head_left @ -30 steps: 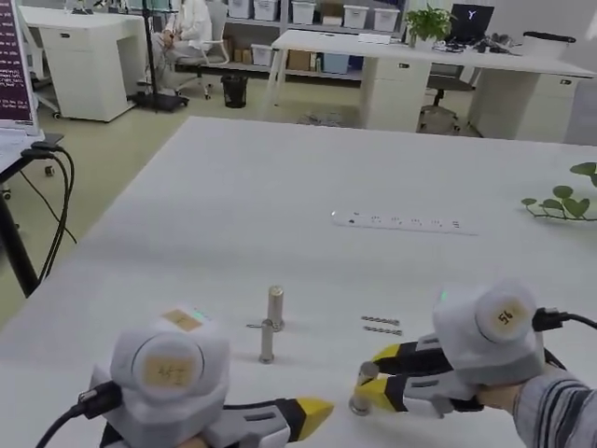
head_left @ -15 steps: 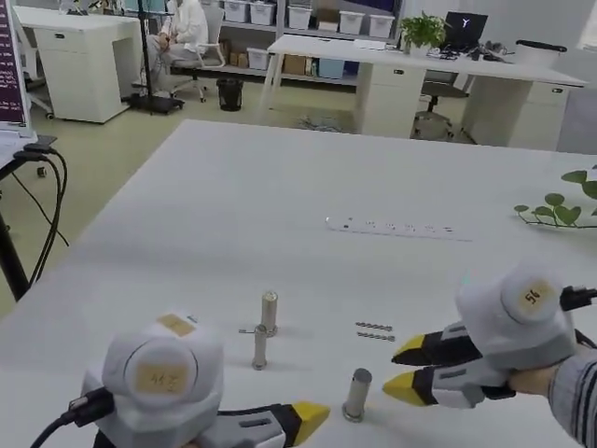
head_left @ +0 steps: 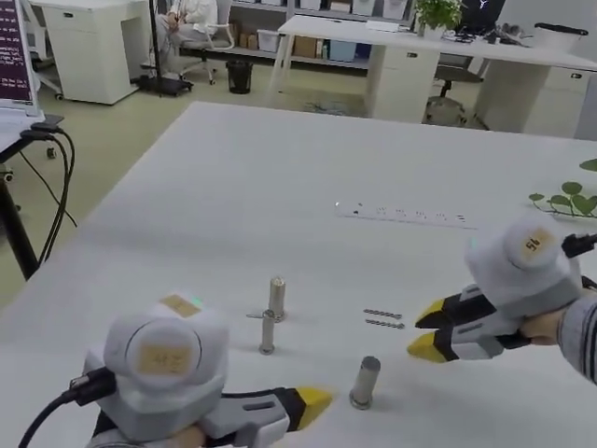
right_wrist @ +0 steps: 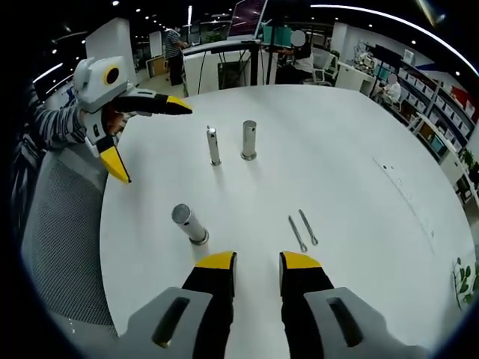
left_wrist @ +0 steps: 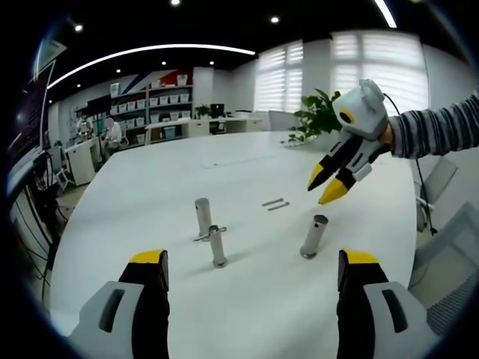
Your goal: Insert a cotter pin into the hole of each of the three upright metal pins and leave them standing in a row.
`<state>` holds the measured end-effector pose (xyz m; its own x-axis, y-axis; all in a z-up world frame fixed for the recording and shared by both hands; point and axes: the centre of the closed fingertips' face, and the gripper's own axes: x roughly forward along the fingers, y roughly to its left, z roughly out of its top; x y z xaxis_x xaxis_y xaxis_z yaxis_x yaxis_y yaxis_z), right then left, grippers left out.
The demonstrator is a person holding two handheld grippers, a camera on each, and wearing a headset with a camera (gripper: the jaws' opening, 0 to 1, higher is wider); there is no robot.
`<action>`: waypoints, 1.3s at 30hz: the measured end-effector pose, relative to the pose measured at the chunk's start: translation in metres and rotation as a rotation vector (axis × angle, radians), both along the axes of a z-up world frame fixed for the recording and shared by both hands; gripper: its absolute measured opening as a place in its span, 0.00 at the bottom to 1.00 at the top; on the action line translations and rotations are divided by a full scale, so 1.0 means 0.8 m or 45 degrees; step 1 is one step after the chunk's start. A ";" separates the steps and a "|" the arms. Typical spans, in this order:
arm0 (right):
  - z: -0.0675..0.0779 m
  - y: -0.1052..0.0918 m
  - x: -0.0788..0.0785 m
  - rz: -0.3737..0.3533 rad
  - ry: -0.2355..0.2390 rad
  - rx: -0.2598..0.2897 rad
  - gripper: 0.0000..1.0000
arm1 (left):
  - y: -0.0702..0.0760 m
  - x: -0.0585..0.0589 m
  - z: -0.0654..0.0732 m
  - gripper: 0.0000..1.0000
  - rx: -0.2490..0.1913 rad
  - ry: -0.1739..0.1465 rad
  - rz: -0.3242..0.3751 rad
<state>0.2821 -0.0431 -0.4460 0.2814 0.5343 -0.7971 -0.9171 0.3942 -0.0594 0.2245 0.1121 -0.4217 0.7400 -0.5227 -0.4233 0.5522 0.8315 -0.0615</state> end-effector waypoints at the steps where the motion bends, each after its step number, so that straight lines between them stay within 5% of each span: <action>1: -0.002 0.000 0.003 -0.008 0.011 0.001 0.18 | 0.000 0.000 0.000 0.93 -0.003 0.001 0.000; 20: -0.042 0.007 0.046 -0.011 0.094 -0.085 0.13 | -0.006 -0.002 -0.003 0.88 0.007 0.008 -0.027; 39: -0.060 0.006 0.052 0.105 0.092 -0.218 0.04 | -0.009 -0.004 -0.008 0.85 0.015 0.037 -0.043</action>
